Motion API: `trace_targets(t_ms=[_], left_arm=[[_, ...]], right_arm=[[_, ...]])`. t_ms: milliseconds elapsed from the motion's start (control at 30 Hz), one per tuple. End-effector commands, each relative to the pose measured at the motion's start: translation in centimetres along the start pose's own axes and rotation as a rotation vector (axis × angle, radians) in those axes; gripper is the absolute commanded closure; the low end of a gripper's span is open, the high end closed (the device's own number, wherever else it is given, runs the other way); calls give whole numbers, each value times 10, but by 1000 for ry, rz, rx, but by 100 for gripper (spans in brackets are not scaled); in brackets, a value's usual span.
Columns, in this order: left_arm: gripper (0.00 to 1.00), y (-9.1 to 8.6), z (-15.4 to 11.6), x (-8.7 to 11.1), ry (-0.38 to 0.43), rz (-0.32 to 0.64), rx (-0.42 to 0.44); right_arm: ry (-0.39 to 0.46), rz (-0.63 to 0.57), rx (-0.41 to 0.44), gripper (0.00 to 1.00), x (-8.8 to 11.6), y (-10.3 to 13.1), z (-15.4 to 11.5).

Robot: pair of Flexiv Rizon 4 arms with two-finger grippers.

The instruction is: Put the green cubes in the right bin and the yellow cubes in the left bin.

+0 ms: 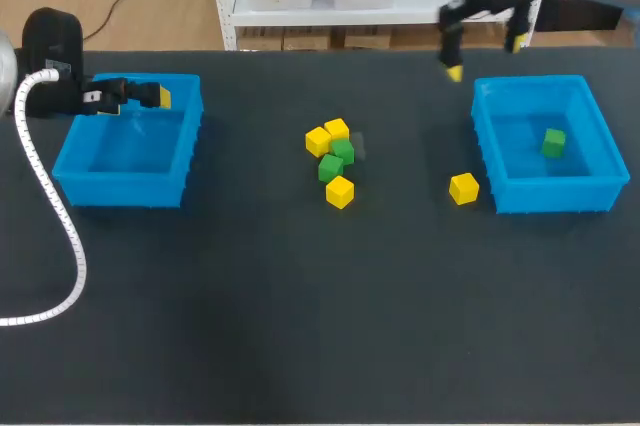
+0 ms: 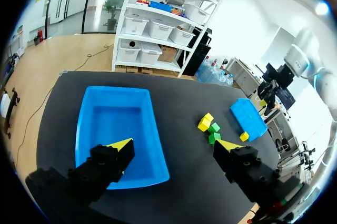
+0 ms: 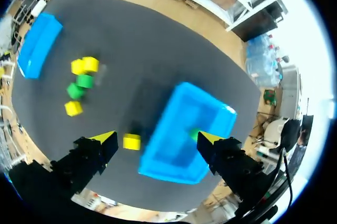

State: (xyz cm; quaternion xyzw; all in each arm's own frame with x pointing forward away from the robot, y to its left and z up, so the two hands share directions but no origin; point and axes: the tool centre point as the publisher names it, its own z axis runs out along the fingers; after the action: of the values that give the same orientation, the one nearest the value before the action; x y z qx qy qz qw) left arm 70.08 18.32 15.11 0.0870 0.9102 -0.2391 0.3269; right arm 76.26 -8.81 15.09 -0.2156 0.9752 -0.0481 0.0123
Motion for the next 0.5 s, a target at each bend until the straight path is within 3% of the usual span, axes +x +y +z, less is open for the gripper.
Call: trace_targets(t_ms=[33, 267, 500], left_arm=[[0, 1, 0, 1, -6, 1, 7], [0, 1, 0, 1, -6, 1, 7], [0, 1, 0, 1, -6, 1, 7]], right_arm=[[-377, 64, 6, 0, 6, 39, -1], [-347, 324, -37, 0, 5, 76, 18], [-257, 503, -170, 0, -6, 118, 49]])
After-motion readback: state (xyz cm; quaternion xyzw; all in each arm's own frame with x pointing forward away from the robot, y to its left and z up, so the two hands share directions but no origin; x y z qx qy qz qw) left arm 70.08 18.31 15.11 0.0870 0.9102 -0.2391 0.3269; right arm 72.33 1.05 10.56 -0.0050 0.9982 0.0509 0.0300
